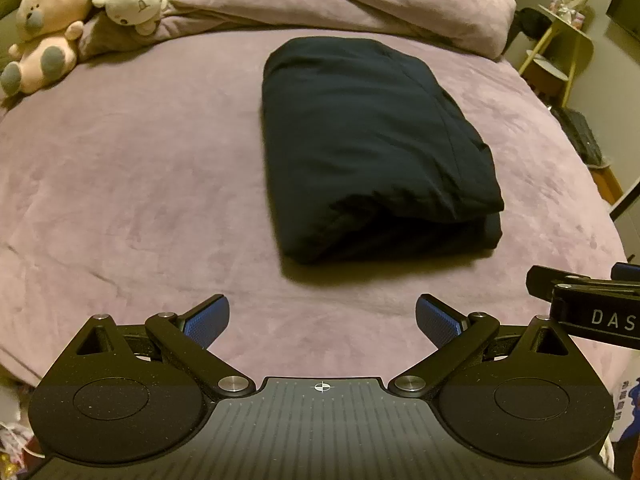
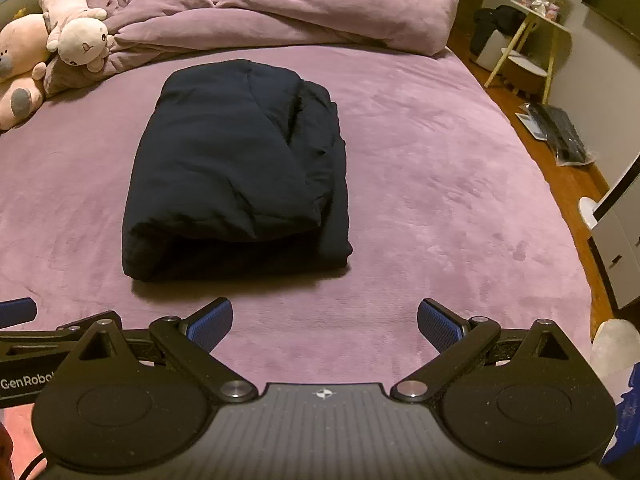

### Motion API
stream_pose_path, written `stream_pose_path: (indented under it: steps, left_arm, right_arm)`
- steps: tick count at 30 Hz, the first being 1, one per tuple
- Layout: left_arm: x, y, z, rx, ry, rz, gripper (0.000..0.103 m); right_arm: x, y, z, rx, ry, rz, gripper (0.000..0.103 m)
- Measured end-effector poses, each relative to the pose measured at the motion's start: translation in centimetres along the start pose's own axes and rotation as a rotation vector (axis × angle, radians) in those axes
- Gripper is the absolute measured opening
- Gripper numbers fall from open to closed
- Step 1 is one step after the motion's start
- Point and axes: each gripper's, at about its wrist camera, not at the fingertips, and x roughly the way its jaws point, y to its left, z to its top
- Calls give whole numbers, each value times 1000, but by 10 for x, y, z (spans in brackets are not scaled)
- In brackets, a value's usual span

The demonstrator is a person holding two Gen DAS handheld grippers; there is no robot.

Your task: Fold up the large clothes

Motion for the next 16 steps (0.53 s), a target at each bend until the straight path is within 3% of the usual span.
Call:
stream_pose_path:
  steps: [16]
  left_arm:
    - [-1, -2, 1, 14, 18, 10, 102]
  right_arm:
    - [-3, 0, 1, -2, -4, -13, 99]
